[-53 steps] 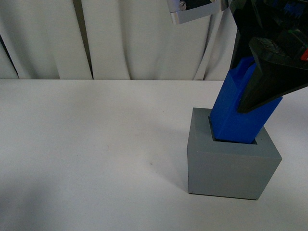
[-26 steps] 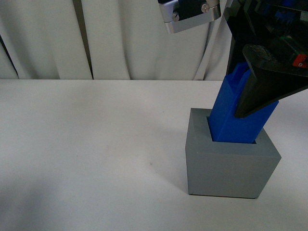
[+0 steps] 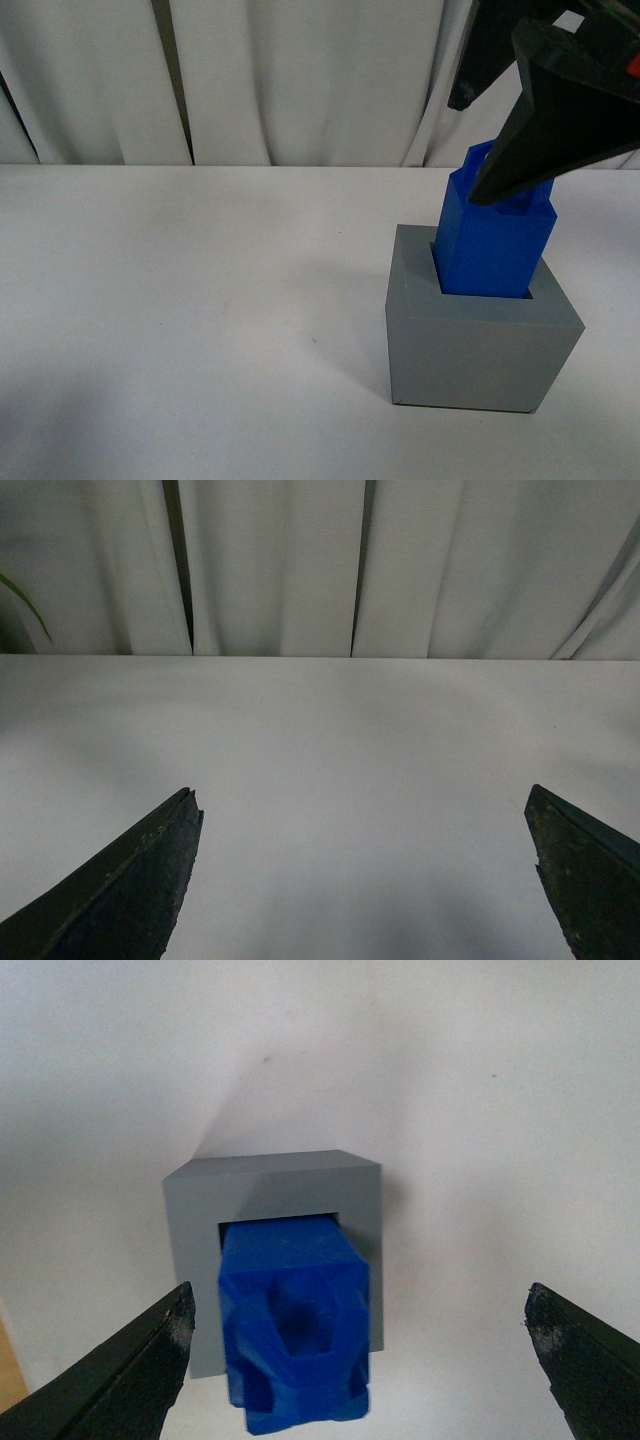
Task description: Insert blue part into gray base
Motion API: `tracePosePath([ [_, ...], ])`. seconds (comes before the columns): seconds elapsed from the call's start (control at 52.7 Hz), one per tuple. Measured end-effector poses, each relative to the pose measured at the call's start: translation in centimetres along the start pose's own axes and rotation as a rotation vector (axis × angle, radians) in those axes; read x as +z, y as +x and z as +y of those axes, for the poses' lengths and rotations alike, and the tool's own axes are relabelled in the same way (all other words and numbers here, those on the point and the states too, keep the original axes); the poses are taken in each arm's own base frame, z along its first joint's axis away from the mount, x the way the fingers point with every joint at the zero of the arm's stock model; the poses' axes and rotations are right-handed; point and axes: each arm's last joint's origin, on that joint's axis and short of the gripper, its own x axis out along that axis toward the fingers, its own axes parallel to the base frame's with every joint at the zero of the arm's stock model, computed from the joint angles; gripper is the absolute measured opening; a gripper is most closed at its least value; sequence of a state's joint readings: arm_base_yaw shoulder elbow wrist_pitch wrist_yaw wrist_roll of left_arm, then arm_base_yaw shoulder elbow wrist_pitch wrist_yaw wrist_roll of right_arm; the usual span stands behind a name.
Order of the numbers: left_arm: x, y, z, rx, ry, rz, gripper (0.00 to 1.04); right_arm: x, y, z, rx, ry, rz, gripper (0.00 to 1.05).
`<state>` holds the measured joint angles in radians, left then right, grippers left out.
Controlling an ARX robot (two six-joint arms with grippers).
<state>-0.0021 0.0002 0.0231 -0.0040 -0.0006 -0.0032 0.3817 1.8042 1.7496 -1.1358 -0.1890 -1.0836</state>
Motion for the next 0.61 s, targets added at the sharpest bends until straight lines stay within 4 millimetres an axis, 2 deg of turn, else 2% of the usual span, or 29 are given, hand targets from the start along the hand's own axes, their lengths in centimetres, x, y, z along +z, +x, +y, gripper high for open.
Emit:
tracePosePath([
  [0.19,0.0,0.0,0.0,0.0,0.0,0.0,0.99,-1.2,-1.4,-1.0,-0.119,0.066,-0.135,0.97],
  [0.284,0.0,0.0,0.0,0.0,0.0,0.0,0.99,-2.3,-2.4,-0.8,-0.183,0.12,-0.225,0.97],
  [0.455,0.0,0.0,0.0,0.0,0.0,0.0,0.99,-4.9,-4.3,1.0,-0.291,0.234,-0.373,0.97],
  [0.607,0.0,0.0,0.0,0.0,0.0,0.0,0.99,-8.9,-5.3,4.4,-0.328,0.423,-0.563,0.97],
])
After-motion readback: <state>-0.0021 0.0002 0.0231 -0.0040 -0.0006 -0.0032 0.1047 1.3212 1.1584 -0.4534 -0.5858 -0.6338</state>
